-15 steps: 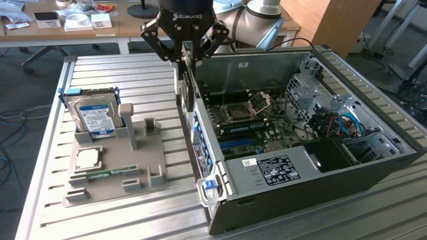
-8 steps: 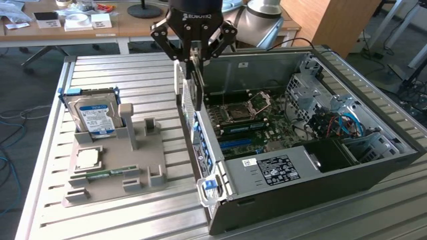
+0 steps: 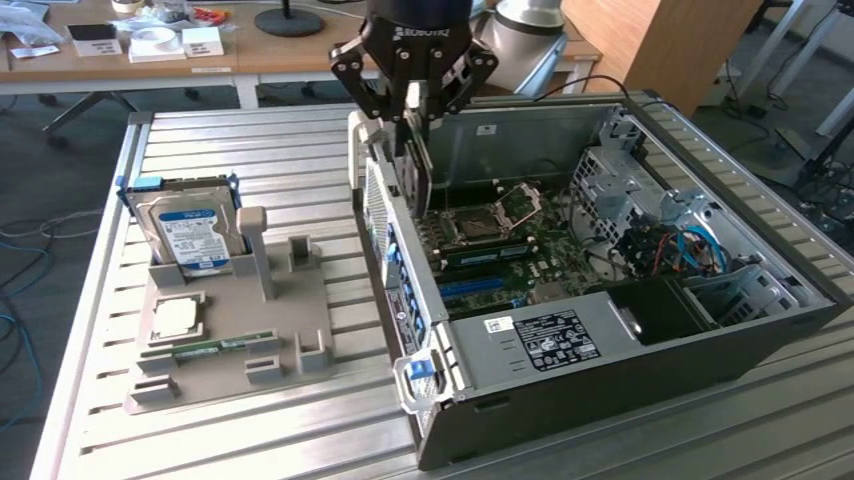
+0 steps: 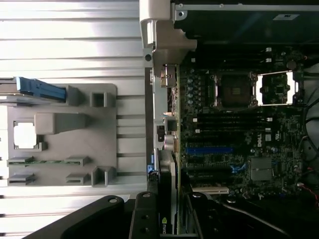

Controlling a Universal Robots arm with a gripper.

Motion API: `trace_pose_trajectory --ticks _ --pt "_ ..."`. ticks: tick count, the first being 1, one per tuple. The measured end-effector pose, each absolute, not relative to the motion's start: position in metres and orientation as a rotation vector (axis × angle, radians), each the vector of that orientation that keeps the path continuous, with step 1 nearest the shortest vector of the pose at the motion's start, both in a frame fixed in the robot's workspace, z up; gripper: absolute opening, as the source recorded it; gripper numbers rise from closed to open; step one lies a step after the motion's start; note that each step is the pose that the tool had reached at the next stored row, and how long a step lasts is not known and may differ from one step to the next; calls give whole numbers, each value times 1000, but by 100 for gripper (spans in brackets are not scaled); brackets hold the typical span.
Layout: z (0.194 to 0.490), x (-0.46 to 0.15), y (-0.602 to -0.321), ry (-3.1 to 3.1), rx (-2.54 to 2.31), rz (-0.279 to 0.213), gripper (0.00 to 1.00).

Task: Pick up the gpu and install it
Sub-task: 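Pick up the gpu and move the gpu toward the slot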

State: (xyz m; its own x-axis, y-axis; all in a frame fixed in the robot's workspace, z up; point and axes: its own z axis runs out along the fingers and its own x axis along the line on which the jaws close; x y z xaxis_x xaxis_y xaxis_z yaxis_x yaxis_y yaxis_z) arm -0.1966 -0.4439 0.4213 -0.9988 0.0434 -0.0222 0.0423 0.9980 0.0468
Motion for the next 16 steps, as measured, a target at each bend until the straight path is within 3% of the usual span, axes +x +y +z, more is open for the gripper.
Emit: trace_pose_trajectory --ticks 16 --pt "421 -151 -444 3117 67 84 27"
